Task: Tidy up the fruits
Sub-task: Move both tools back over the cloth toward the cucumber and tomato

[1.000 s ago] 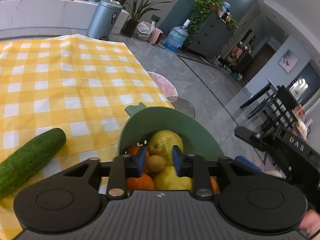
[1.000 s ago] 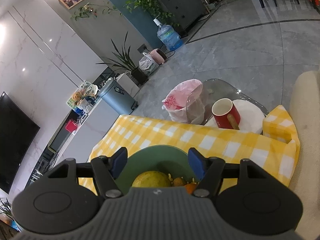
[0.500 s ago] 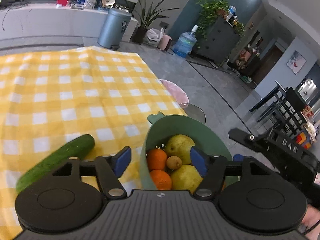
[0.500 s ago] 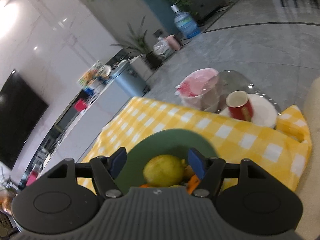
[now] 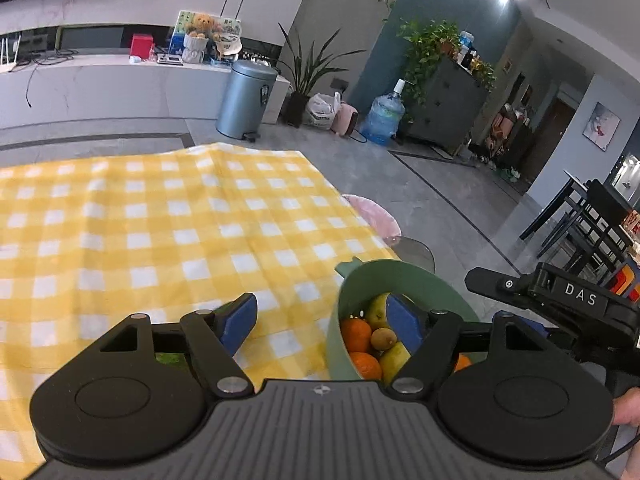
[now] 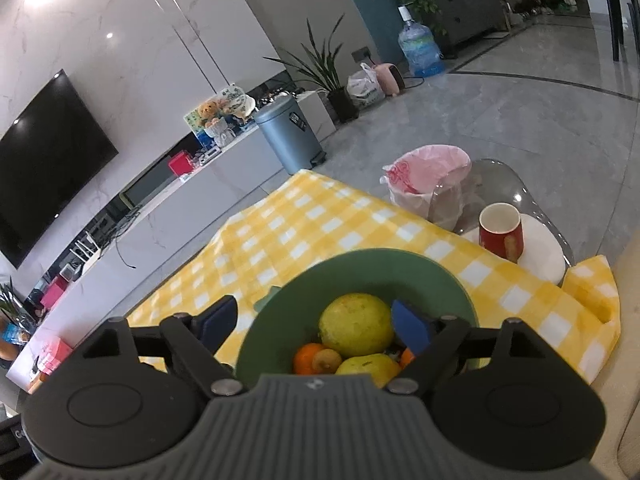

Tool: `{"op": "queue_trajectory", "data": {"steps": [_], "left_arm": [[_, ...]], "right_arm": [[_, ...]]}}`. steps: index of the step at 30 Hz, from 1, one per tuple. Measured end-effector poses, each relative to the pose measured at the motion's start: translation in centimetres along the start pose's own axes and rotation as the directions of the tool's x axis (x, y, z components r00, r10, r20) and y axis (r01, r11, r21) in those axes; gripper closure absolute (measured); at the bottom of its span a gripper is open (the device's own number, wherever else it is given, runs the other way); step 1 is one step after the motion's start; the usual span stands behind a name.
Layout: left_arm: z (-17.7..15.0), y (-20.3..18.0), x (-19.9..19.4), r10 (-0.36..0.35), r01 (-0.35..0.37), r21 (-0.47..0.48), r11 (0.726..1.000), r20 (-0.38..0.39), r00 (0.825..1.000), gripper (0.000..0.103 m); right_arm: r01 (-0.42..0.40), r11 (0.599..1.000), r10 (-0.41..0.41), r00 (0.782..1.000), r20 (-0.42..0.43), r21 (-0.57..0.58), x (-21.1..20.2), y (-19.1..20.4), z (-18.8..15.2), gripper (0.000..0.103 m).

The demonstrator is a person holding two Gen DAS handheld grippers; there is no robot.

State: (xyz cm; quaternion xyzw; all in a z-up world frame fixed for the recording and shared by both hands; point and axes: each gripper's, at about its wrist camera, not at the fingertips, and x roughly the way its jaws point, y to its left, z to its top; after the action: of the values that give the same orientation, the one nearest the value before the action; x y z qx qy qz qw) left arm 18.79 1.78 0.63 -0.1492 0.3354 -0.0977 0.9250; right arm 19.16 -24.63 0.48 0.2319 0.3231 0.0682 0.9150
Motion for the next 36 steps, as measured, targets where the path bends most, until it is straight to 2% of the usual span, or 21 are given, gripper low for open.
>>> {"op": "queue_trajectory", "data": {"steps": [3, 6, 8, 11, 14, 17, 20, 28, 36], "left_arm": [[0.2, 0.5, -1.2, 0.017, -0.017, -0.008, 1.000, 0.002, 1.000, 0.017], [0.0, 1.4, -2.5, 0.040, -0.040, 0.001, 0.999, 0.008, 0.999, 0.017], [-0.3, 2.2, -3.3, 0.070, -0.070, -0.007, 0.998, 0.014, 0.997, 0.017], [-1.5, 4.1, -4.3, 0.119, -0.118, -0.039, 0.992, 0.015, 0.993, 0.017], [-2.8, 6.2, -4.6, 0.163, -0.162, -0.093, 0.982, 0.005, 0.987, 0.017], [-4.1, 7.9, -4.7, 0.197, -0.194, -0.109, 0.975, 0.022, 0.980, 0.017], [-5.2, 9.7, -4.2, 0.234, -0.232, -0.125, 0.965, 0.004, 0.972, 0.017], [-6.4, 12.7, -4.7, 0.204, -0.202, -0.189, 0.961, -0.005, 0.979, 0.017], [-6.7, 13.7, -4.3, 0.182, -0.181, -0.225, 0.957, -0.015, 0.983, 0.017]], "right_arm": [[-0.002, 1.000, 0.002, 1.000, 0.002, -0.015, -0.5, 0.7, 0.0, 0.022], [-0.025, 0.999, 0.025, 1.000, -0.002, -0.032, -0.9, 1.6, -0.1, 0.029], [-0.062, 0.997, 0.061, 0.998, -0.026, -0.037, -1.0, 2.5, -0.2, 0.043], [-0.119, 0.990, 0.114, 0.991, -0.070, -0.071, -0.9, 4.3, -0.7, 0.050], [-0.139, 0.982, 0.125, 0.986, -0.113, -0.129, -0.8, 6.5, -1.7, 0.053], [-0.191, 0.964, 0.161, 0.973, -0.167, -0.184, -0.7, 8.6, -3.0, 0.053], [-0.223, 0.947, 0.173, 0.960, -0.219, -0.230, -0.1, 10.8, -4.5, 0.054], [-0.179, 0.917, 0.047, 0.936, -0.350, -0.357, 3.6, 14.3, -9.0, 0.057], [-0.033, 0.911, -0.131, 0.922, -0.364, -0.410, 6.7, 14.2, -11.3, 0.057]]}}
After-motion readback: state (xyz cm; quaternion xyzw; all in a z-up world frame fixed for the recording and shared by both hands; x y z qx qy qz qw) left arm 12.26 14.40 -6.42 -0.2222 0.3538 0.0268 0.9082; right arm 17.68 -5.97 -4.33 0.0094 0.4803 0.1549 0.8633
